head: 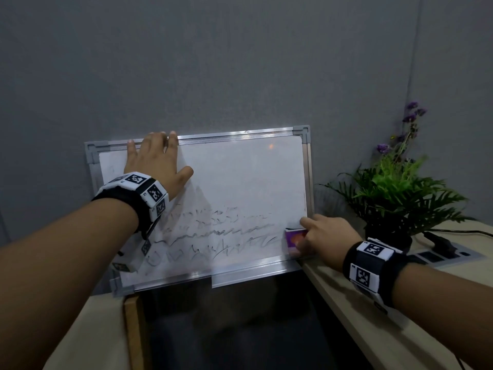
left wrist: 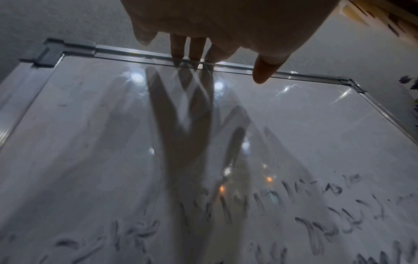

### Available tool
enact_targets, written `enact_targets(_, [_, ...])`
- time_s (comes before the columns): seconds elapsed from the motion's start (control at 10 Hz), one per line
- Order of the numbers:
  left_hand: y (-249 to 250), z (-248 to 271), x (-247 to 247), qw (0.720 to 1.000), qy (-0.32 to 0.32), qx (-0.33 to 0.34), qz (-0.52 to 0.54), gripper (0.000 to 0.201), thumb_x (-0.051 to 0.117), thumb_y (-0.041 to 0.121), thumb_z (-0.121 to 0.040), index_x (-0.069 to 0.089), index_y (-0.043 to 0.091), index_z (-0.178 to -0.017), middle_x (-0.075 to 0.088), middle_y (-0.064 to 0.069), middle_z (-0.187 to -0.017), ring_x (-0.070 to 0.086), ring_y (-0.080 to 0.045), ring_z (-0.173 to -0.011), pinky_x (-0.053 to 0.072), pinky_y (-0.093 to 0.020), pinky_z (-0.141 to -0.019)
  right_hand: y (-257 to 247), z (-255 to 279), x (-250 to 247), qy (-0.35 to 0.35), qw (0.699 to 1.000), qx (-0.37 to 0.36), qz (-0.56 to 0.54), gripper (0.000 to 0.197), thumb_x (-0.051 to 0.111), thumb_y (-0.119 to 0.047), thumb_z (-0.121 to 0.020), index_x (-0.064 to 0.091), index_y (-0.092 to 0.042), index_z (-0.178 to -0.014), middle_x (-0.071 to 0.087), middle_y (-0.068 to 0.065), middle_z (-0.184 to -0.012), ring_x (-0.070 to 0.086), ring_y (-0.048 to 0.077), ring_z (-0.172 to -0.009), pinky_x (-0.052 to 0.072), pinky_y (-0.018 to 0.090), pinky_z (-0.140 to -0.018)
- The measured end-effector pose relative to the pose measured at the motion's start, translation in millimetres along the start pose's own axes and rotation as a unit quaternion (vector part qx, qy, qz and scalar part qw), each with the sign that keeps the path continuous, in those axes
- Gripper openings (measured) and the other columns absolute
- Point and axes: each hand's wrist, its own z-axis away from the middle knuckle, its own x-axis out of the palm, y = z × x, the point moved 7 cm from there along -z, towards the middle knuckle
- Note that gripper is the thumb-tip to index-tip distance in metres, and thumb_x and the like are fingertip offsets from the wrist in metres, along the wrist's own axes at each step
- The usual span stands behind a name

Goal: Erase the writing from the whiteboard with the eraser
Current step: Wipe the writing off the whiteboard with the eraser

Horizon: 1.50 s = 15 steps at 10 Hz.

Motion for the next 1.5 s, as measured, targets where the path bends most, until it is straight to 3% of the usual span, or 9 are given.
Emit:
enact_targets(0.2, [0,0,1,1.0,0.0,-0.001,0.001,0.076,0.041,0.048,-0.087,0.016,0.013,-0.15,0.029,-0.01,-0.145,0.022,-0.029,-0.138,0.01,-0.056,-0.116,18,4,-11,0.026,0.998,0.056,-0.014,0.022,0.062,-0.026,-0.084,0.066,-0.036,-0.103,0.045,0.001,-0.103,0.049,0.025,-0.094,0.034,0.031,-0.057])
enact_targets(0.4, [0,-1,2,1.0,0.001,-0.001,-0.001,0.077,0.04,0.049,-0.087,0.016,0.012,-0.15,0.03,-0.011,-0.145,0.022,-0.03,-0.139,0.01,-0.056,-0.116,-3,-3,-7,0.025,1.0,-0.001,0.009,0.03,0.057,-0.025,-0.089,0.06,-0.038,-0.116,0.043,0.002,-0.11,0.048,0.026,-0.098,0.036,0.031,-0.059])
enact_targets(0.5, [0,-1,1,1.0,0.0,0.0,-0.001,0.077,0.04,0.049,-0.087,0.016,0.013,-0.15,0.03,-0.011,-0.146,0.022,-0.03,-0.139,0.01,-0.056,-0.116,-6,-2,0,0.002,1.0,-0.007,0.018,0.028,0.055,-0.02,-0.089,0.063,-0.036,-0.111,0.041,0.001,-0.109,0.047,0.026,-0.098,0.046,0.032,-0.064])
enact_targets(0.7, [-1,-2,2,1.0,-0.001,0.001,-0.001,0.077,0.04,0.05,-0.087,0.017,0.013,-0.15,0.029,-0.011,-0.146,0.022,-0.03,-0.139,0.011,-0.057,-0.115,18,4,-12,0.005,0.998,0.054,0.019,0.023,0.059,-0.032,-0.087,0.066,-0.035,-0.108,0.042,-0.002,-0.107,0.046,0.023,-0.1,0.034,0.031,-0.062])
enact_targets(0.8, [0,-2,2,1.0,0.0,0.001,-0.004,0.077,0.04,0.05,-0.087,0.016,0.013,-0.15,0.029,-0.011,-0.146,0.023,-0.03,-0.139,0.012,-0.056,-0.115,12,0,-13,0.015,0.999,0.033,0.024,0.025,0.059,-0.034,-0.088,0.063,-0.035,-0.112,0.042,-0.001,-0.107,0.047,0.024,-0.099,0.032,0.031,-0.06])
enact_targets(1.0, [-1,-1,2,1.0,0.0,0.004,0.0,0.076,0.04,0.049,-0.087,0.017,0.013,-0.149,0.03,-0.011,-0.146,0.023,-0.031,-0.138,0.011,-0.057,-0.115,-7,0,6,-0.021,0.999,-0.012,0.033,0.025,0.052,-0.016,-0.09,0.066,-0.028,-0.106,0.043,0.003,-0.112,0.047,0.027,-0.099,0.047,0.035,-0.067])
enact_targets(1.2, [0,-1,3,1.0,0.004,0.004,0.004,0.075,0.04,0.048,-0.086,0.019,0.012,-0.148,0.032,-0.011,-0.144,0.024,-0.031,-0.138,0.011,-0.057,-0.115,13,3,-10,0.006,0.998,0.054,0.025,0.019,0.059,-0.028,-0.088,0.066,-0.032,-0.106,0.041,0.0,-0.107,0.045,0.025,-0.1,0.037,0.033,-0.064])
enact_targets(1.4, [0,0,3,1.0,0.001,0.005,0.0,0.074,0.041,0.048,-0.086,0.02,0.011,-0.148,0.032,-0.013,-0.143,0.025,-0.033,-0.136,0.011,-0.058,-0.114,-5,1,-2,-0.009,0.999,0.013,0.03,0.027,0.054,-0.016,-0.089,0.064,-0.029,-0.109,0.042,0.002,-0.11,0.047,0.026,-0.098,0.038,0.032,-0.058])
enact_targets(1.5, [-1,-1,3,1.0,0.004,0.004,0.0,0.074,0.041,0.047,-0.086,0.021,0.011,-0.148,0.032,-0.014,-0.142,0.025,-0.033,-0.135,0.011,-0.059,-0.114,-2,2,0,-0.013,0.999,0.024,0.027,0.025,0.053,-0.018,-0.09,0.066,-0.028,-0.108,0.042,0.001,-0.109,0.047,0.026,-0.098,0.042,0.033,-0.061])
